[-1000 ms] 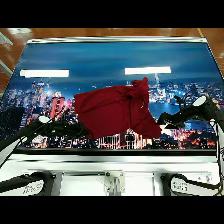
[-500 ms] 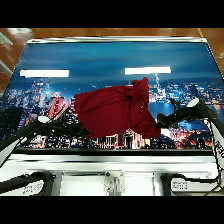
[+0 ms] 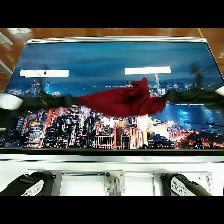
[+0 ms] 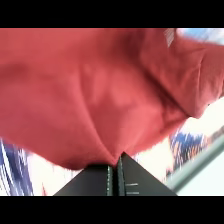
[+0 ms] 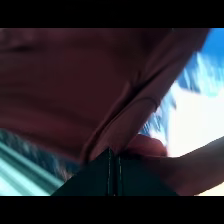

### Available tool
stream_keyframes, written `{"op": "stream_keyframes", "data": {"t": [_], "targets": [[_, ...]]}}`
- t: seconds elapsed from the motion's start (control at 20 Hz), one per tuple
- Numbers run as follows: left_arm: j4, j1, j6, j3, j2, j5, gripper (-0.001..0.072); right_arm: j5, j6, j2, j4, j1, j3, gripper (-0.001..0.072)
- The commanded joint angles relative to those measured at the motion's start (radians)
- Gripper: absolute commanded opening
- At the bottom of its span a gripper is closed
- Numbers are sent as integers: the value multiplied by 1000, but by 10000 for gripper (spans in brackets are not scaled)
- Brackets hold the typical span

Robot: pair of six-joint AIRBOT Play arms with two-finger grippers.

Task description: Fold the shirts.

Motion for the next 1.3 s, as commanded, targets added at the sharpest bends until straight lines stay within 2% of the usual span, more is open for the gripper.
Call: {"op": "stream_keyframes", "data": {"t": [0.0, 0.1, 0.25, 0.35, 0.45, 0.65, 0.95, 1.1, 1.15, 1.25], "targets": [[204, 1, -13, 396, 169, 26, 39, -116, -32, 216, 150, -58, 214, 68], [294, 1, -89, 618, 203, 55, 39, -195, 21, 309, 134, -66, 345, 68], [305, -1, -190, 815, 207, 27, 39, -253, 89, 400, 113, -66, 496, 69], [306, -1, -215, 841, 210, -29, 39, -286, 122, 441, 55, -66, 568, 69], [316, -1, -216, 841, 213, -131, 39, -293, 172, 468, -72, -66, 634, 68], [417, -1, -299, 838, 209, -315, 39, -226, 272, 511, -302, -66, 679, 68], [486, -1, -385, 683, 209, -341, 39, -67, 299, 431, -321, -66, 679, 69], [504, -1, -395, 498, 202, -330, 39, 122, 317, 296, -250, -64, 674, 69], [504, -1, -395, 419, 192, -304, 39, 166, 320, 237, -227, -44, 658, 69], [504, -1, -395, 278, 158, -200, 39, 129, 318, 132, -263, 35, 584, 68]]}}
